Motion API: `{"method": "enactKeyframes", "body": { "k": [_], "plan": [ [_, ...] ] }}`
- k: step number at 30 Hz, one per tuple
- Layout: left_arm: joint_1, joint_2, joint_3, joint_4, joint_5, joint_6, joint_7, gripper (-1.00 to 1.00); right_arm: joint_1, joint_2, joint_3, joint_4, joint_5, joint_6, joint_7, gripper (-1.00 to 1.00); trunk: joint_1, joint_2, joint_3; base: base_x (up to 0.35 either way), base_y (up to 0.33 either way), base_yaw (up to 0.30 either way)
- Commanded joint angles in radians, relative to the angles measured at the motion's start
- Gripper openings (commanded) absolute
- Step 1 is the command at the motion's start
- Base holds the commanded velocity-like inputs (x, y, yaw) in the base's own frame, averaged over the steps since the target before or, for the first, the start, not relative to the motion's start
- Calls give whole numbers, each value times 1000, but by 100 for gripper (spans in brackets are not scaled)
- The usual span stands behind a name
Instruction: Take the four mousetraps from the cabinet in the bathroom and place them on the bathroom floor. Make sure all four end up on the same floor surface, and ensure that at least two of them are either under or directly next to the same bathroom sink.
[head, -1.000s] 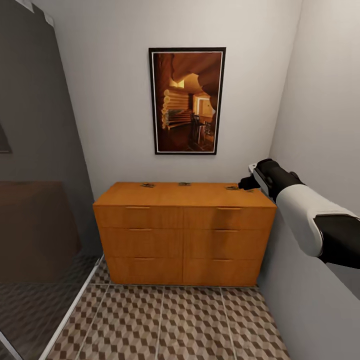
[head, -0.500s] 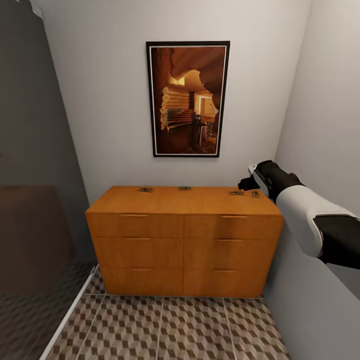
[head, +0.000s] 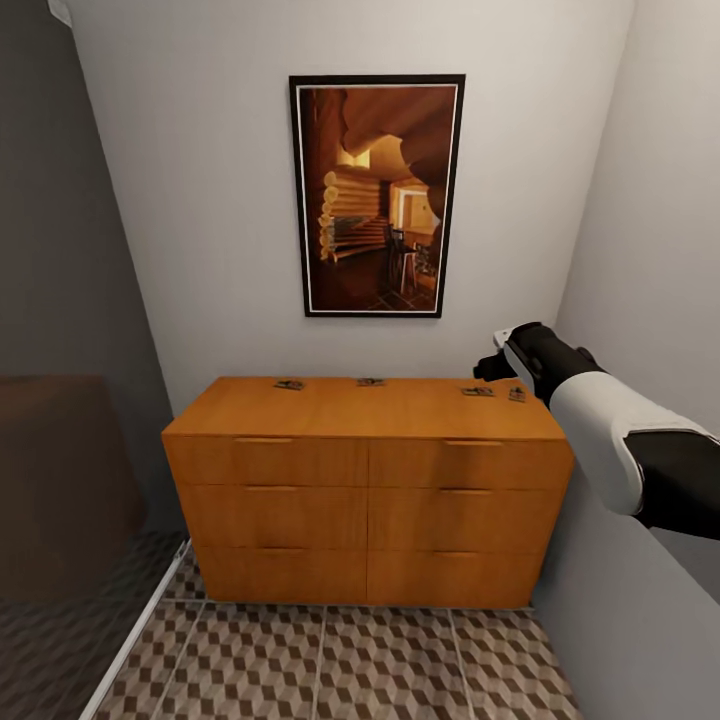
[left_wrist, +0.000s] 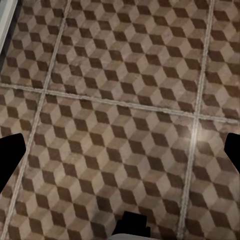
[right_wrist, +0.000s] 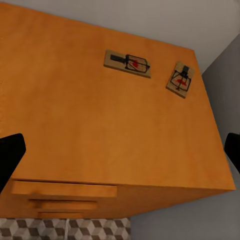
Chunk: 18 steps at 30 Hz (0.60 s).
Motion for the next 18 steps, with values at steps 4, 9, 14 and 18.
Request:
{"method": "enactKeyframes", "body": {
  "k": [4,9,14,18],
  "plan": [
    [-1,5,0,17,0,-4,1,100,0,4,8,-2,7,5,8,100,0,-1,-1,10,0,0],
    [1,29,-1,93,-1,-10,1,100,0,3,7,-2,8,5,8,100,0,-1,-1,3,0,0],
    [1,58,-1,281,0,-154,1,100,1,-14,7,-2,9,5,8,100,0,-1,-1,0,0,0],
    [1,60,-1,357,0,-237,1,100,3,-29,6,-2,9,4,8,100,0,-1,-1,0,0,0]
  ]
}}
